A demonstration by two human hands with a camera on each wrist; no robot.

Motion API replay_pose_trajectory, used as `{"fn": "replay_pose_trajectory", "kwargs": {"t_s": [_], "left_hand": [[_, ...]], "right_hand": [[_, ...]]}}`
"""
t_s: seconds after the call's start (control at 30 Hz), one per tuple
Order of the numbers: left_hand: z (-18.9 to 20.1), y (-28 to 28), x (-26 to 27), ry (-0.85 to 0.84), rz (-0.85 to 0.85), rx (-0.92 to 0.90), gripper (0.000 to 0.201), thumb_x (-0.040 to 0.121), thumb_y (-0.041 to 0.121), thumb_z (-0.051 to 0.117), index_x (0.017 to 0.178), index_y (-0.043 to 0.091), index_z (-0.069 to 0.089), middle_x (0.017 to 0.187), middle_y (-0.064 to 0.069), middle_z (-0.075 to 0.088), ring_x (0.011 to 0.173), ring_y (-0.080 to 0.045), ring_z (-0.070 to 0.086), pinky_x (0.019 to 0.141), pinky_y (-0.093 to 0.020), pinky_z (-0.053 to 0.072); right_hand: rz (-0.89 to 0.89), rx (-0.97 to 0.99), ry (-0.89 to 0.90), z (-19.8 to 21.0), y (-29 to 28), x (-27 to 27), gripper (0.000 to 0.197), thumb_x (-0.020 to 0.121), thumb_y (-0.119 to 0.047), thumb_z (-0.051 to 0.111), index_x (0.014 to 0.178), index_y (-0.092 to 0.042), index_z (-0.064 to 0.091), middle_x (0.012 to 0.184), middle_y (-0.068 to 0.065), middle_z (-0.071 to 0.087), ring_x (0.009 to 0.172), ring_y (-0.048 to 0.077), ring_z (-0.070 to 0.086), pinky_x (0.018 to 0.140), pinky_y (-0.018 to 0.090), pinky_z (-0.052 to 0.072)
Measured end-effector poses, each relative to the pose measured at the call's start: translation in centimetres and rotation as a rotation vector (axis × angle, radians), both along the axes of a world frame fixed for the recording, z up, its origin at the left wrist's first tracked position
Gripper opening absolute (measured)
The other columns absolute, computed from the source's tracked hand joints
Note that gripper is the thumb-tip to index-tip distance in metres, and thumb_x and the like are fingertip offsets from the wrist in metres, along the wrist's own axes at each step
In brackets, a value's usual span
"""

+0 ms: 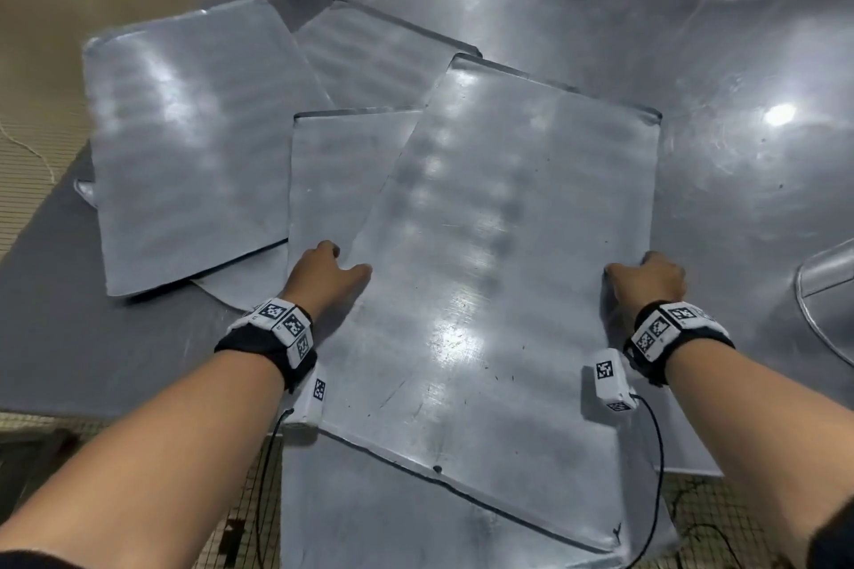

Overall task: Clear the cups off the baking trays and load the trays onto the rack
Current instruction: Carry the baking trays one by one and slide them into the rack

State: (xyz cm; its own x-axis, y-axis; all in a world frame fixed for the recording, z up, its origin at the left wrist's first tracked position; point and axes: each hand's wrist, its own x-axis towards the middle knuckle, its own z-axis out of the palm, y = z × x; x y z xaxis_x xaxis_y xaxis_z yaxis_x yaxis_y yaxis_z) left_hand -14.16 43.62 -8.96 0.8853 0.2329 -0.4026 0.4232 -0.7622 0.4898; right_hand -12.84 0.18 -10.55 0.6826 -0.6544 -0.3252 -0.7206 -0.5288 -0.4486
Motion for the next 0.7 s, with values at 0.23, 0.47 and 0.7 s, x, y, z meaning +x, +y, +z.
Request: {"fn": "replay_pose_trajectory", "kwargs": {"t_s": [0.23, 0.47, 0.7], "left_hand": [[0.6, -1.7, 3.3, -0.008, -0.038, 0.023, 0.072, 0.085, 0.051, 0.071, 0.138, 0.007, 0.049, 0.139, -0.015, 0.053, 0.121, -0.032, 0.056, 0.092, -0.033, 0.043], [0.5, -1.6, 4.0, 0.045, 0.005, -0.037, 0.081, 0.076, 0.048, 0.083, 0.135, 0.010, 0.045, 0.131, -0.006, 0.053, 0.121, -0.029, 0.054, 0.090, -0.032, 0.042], [0.9, -0.5, 2.3, 0.045, 0.013, -0.047, 0.063, 0.074, 0.048, 0.084, 0.114, 0.017, 0.045, 0.110, 0.000, 0.055, 0.099, -0.023, 0.055, 0.081, -0.034, 0.044]], "right_hand": [[-0.079, 0.202, -0.149, 0.2, -1.8, 0.0, 0.036, 0.064, -0.027, 0.075, 0.092, -0.008, 0.063, 0.092, 0.013, 0.068, 0.084, 0.032, 0.066, 0.073, 0.036, 0.053], [-0.052, 0.351, -0.200, 0.3, -2.6, 0.5, 0.018, 0.073, -0.002, 0.073, 0.086, -0.005, 0.062, 0.070, 0.007, 0.058, 0.066, 0.022, 0.057, 0.053, 0.018, 0.043], [0.045, 0.361, -0.162, 1.3, -1.4, 1.3, 0.025, 0.083, 0.003, 0.070, 0.104, 0.004, 0.058, 0.083, 0.014, 0.055, 0.061, 0.016, 0.048, 0.039, 0.015, 0.039]]}}
